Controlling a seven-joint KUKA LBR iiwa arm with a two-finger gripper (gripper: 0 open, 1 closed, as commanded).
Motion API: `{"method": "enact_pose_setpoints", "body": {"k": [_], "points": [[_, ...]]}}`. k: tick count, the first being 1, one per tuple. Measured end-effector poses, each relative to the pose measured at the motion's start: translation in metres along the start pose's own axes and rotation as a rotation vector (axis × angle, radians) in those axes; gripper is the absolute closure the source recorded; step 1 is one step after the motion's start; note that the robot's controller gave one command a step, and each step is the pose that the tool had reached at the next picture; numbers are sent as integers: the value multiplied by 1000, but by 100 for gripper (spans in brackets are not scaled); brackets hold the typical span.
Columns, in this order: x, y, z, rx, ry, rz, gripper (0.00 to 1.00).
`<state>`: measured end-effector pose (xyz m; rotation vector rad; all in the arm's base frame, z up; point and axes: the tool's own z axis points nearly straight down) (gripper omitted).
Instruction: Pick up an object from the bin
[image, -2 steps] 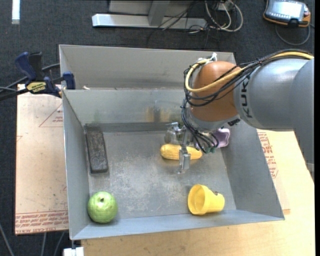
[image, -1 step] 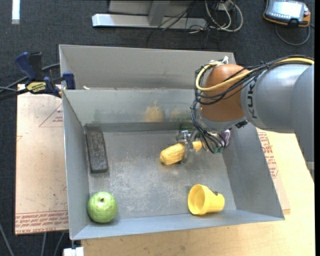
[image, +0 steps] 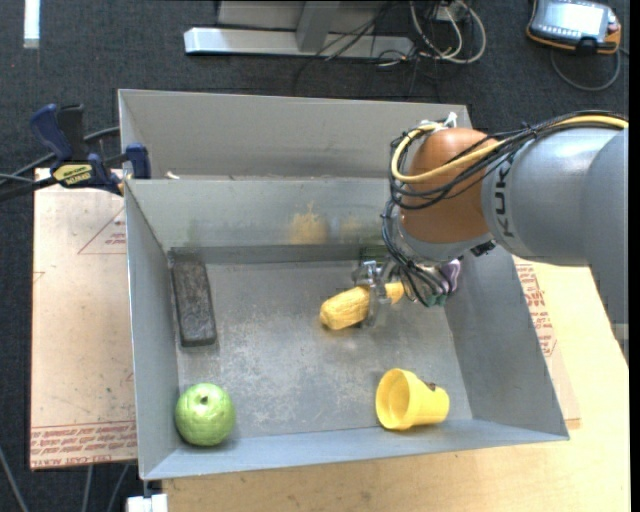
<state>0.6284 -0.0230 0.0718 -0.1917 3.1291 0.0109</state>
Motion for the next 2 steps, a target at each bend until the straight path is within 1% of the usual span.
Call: {"method": "enact_pose_setpoints", "body": {"k": [1, 2], "points": [[1, 10, -90, -1, -4, -23, 100], [1, 10, -90, -1, -4, -23, 100]]}}
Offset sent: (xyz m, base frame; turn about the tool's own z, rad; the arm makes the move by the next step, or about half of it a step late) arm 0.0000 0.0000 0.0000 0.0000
